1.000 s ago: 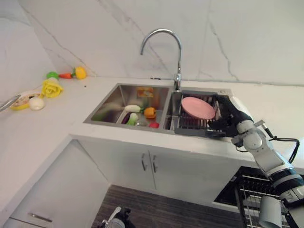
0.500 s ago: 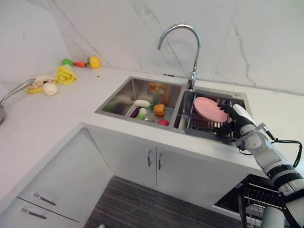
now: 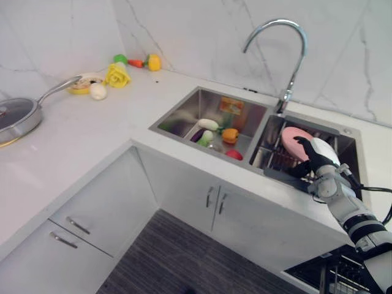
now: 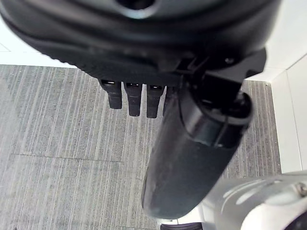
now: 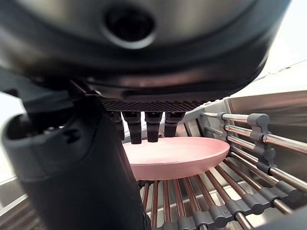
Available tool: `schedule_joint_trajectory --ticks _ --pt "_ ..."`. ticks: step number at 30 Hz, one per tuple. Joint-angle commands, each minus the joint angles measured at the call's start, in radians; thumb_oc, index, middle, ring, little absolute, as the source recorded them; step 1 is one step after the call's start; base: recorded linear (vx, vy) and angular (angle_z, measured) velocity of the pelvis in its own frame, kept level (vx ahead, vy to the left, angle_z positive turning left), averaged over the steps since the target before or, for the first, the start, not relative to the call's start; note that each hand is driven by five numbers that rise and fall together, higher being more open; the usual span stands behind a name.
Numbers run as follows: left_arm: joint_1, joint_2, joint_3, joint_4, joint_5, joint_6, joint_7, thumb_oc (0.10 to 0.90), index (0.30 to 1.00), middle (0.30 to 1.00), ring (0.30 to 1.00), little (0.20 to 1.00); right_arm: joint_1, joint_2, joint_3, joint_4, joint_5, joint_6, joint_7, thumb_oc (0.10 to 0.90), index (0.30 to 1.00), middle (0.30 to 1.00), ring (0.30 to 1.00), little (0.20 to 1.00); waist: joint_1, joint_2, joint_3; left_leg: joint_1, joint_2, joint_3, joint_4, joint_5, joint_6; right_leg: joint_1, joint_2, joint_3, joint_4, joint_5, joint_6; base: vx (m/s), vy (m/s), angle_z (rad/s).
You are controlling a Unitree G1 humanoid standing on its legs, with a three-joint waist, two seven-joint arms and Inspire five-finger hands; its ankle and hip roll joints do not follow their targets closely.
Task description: Place the dishes in the dishwasher.
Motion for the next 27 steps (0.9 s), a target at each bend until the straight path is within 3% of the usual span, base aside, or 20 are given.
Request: schedule_joint_trajectory --ticks 1,2,3,9,14,20,21,24,25,26,27 --pt "-0.062 -0.018 -0.051 0.052 -0.006 0.001 0.05 0.8 0.9 0.9 0.9 0.9 -0.137 -0.087 -0.017 -0.069 -0.15 -0.004 -0.178 0.8 0.9 0.9 0.9 0.9 0.017 -0.043 -0.024 -0.039 0.018 0.007 0.006 0.001 -0.091 0.047 -0.061 0.003 0.022 -0.094 0.08 0.03 0.016 0.14" --pt "-0.062 -0.021 -0.051 0.05 0.005 -0.003 0.066 0.8 0.9 0.9 0.9 0.9 -0.129 -0.099 -0.034 -0.06 -0.208 0.016 -0.251 0.505 0.458 0.458 0.458 0.458 0.019 -0.038 -0.023 -0.044 0.014 0.0 0.006 0.003 -0.091 0.045 -0.062 -0.007 0.021 -0.095 0.081 0.03 0.02 0.21" --pt "-0.062 -0.021 -0.054 0.05 0.009 -0.003 0.077 0.8 0.9 0.9 0.9 0.9 -0.122 -0.098 -0.046 -0.053 -0.226 0.024 -0.284 0.4 0.3 0.3 0.3 0.3 0.02 -0.037 -0.022 -0.048 0.012 -0.005 0.006 0.004 -0.091 0.045 -0.063 -0.013 0.02 -0.095 0.081 0.02 0.019 0.14" --pt "-0.071 -0.027 -0.051 0.052 0.018 -0.009 0.091 0.8 0.9 0.9 0.9 0.9 -0.107 -0.133 -0.081 -0.055 -0.297 0.058 -0.371 0.4 0.3 0.3 0.3 0.3 0.021 -0.04 -0.024 -0.054 0.006 -0.017 0.006 0.001 -0.091 0.043 -0.072 -0.031 0.019 -0.091 0.087 0.02 0.013 0.16" --pt "-0.074 -0.027 -0.06 0.052 0.045 -0.004 0.085 0.8 0.9 0.9 0.9 0.9 -0.106 -0.18 -0.071 -0.073 -0.328 0.054 -0.354 0.4 0.3 0.3 0.3 0.3 0.017 -0.047 -0.034 -0.049 0.004 -0.013 0.006 -0.004 -0.091 0.045 -0.077 -0.034 0.018 -0.087 0.091 0.01 0.006 0.04" --pt "-0.081 -0.022 -0.046 0.055 0.094 0.01 0.061 0.8 0.9 0.9 0.9 0.9 -0.055 -0.301 -0.103 -0.284 -0.4 0.028 -0.319 0.4 0.3 0.3 0.3 0.3 -0.014 -0.059 -0.044 -0.031 0.014 0.01 0.006 -0.016 -0.092 0.043 -0.079 -0.015 0.019 -0.079 0.097 0.0 0.012 -0.1" --pt "-0.082 -0.029 -0.025 0.059 0.095 0.017 0.061 0.8 0.9 0.9 0.9 0.9 0.022 -0.309 -0.195 -0.438 -0.411 0.022 -0.326 0.4 0.3 0.3 0.3 0.3 -0.03 -0.057 -0.046 -0.021 0.018 0.024 0.006 -0.022 -0.089 0.038 -0.076 0.005 0.019 -0.077 0.097 0.0 0.01 -0.31" --pt "-0.084 -0.041 0.007 0.067 0.101 0.026 0.057 0.8 0.9 0.9 0.9 0.9 0.134 -0.294 -0.329 -0.651 -0.423 -0.013 -0.334 0.4 0.3 0.3 0.3 0.3 -0.063 -0.051 -0.049 -0.012 0.024 0.047 0.006 -0.029 -0.086 0.031 -0.074 0.028 0.019 -0.076 0.098 -0.01 0.003 -0.38" --pt "-0.084 -0.039 0.002 0.067 0.102 0.026 0.057 0.8 0.9 0.9 0.9 0.9 0.161 -0.29 -0.354 -0.673 -0.427 -0.009 -0.324 0.4 0.3 0.3 0.3 0.3 -0.056 -0.052 -0.049 -0.012 0.025 0.048 0.006 -0.029 -0.086 0.031 -0.073 0.029 0.02 -0.076 0.098 -0.06 0.005 -0.36" --pt "-0.085 -0.051 0.03 0.067 0.115 0.031 0.051 0.8 0.9 0.9 0.9 0.9 0.269 -0.283 -0.461 -0.837 -0.454 -0.039 -0.327 0.4 0.3 0.3 0.3 0.3 -0.103 -0.043 -0.05 -0.012 0.028 0.066 0.006 -0.02 -0.082 0.017 -0.073 0.046 0.021 -0.06 0.1 -0.05 0.01 -0.39" --pt "-0.084 -0.051 0.029 0.066 0.123 0.029 0.045 0.8 0.9 0.9 0.9 0.9 0.336 -0.278 -0.519 -0.9 -0.478 -0.043 -0.326 0.4 0.3 0.3 0.3 0.3 -0.113 -0.042 -0.052 -0.008 0.03 0.077 0.006 -0.025 -0.081 0.015 -0.071 0.054 0.021 -0.059 0.101 -0.01 0.003 -0.26"
